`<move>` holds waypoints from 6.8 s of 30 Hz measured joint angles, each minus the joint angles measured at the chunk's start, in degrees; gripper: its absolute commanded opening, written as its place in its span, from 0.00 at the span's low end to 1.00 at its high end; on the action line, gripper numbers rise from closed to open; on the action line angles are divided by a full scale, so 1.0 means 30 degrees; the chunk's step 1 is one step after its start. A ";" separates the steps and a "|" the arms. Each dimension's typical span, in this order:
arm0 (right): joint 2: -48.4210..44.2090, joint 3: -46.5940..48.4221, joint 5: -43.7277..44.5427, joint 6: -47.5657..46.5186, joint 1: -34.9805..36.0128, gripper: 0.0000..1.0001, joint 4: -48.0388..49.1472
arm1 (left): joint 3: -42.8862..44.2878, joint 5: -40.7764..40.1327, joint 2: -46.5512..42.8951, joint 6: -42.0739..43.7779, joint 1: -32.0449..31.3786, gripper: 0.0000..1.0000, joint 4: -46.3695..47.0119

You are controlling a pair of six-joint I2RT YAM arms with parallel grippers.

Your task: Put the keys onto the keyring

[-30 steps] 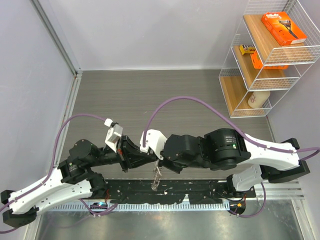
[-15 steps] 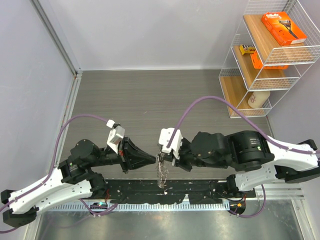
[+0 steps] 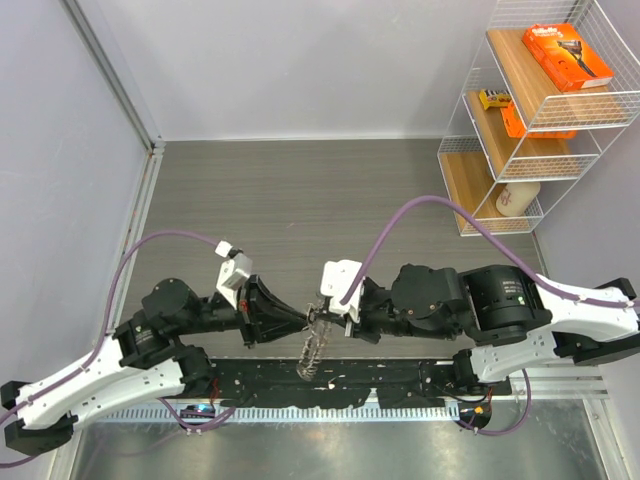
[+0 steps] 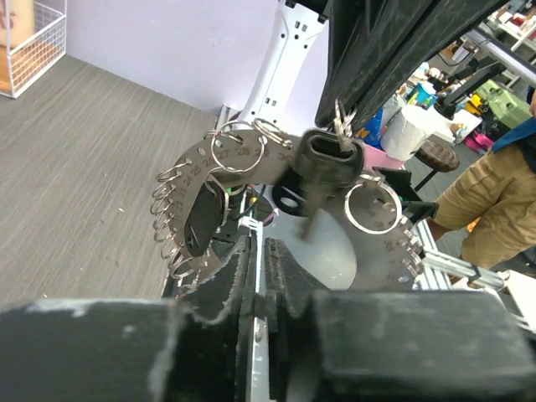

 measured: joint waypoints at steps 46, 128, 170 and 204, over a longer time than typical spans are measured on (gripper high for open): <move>0.0991 0.0364 -0.0022 0.0226 0.0568 0.06 -0.1005 | 0.3220 0.0393 0.1428 0.0102 0.0000 0.28 -0.1355; 0.0182 -0.0211 0.0896 0.0583 0.1042 0.06 0.0277 | 0.0401 0.0750 -0.0576 -0.0058 -0.0022 0.00 0.1945; -0.5377 -1.0112 0.0984 -0.1093 0.1078 0.06 1.4673 | 0.0029 0.1049 -0.1195 -0.0058 -0.0015 0.00 0.2703; -0.6404 -0.9704 0.0998 -0.1013 0.1078 0.06 1.5591 | -0.0299 0.1275 -0.1953 -0.0044 -0.0015 0.00 0.1377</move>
